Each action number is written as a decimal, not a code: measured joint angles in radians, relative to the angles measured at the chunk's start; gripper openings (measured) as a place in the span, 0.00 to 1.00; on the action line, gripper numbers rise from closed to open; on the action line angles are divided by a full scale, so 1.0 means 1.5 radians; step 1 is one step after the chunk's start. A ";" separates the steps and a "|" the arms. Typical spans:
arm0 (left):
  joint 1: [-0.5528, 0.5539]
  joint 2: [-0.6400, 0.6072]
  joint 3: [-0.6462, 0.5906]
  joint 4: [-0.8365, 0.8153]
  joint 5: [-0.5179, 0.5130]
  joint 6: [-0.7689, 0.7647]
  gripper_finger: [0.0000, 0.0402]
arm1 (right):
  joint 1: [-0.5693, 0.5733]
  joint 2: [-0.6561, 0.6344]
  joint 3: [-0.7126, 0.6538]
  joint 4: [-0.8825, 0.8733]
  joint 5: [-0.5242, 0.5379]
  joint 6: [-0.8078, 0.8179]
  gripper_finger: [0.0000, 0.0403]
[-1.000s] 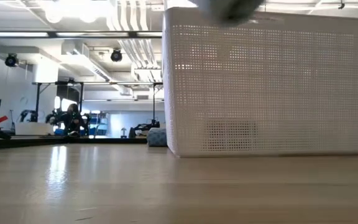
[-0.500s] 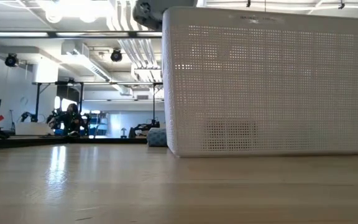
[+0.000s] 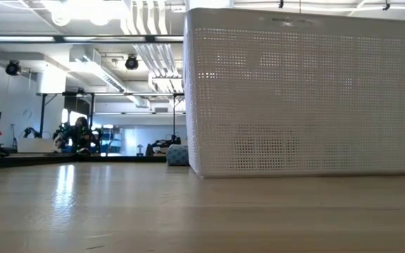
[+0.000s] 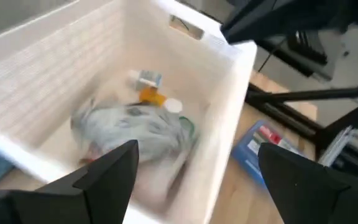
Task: Pick & place medical supplies in basket/bin
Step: Put the blue first aid kit into the white bin
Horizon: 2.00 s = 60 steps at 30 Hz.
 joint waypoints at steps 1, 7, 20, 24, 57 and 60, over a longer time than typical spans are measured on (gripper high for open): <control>0.000 -0.013 0.002 -0.032 0.005 -0.021 0.77 | -0.001 -0.004 -0.002 -0.003 -0.009 0.001 0.09; -0.056 -0.028 -0.003 -0.185 0.007 -0.123 0.77 | 0.026 -0.006 -0.023 -0.003 -0.097 0.011 0.25; -0.288 -0.012 -0.094 -0.065 -0.106 -0.282 0.77 | 0.218 -0.005 -0.235 0.012 -0.427 0.332 0.45; -0.301 -0.005 -0.181 0.031 -0.103 -0.336 0.77 | 0.284 -0.005 -0.320 0.037 -0.478 0.490 0.42; -0.307 -0.007 -0.369 0.346 -0.080 -0.402 0.77 | 0.375 -0.004 -0.807 0.369 -0.543 0.626 0.15; -0.307 -0.007 -0.369 0.345 -0.081 -0.402 0.77 | 0.345 -0.005 -0.800 0.383 -0.477 0.563 0.14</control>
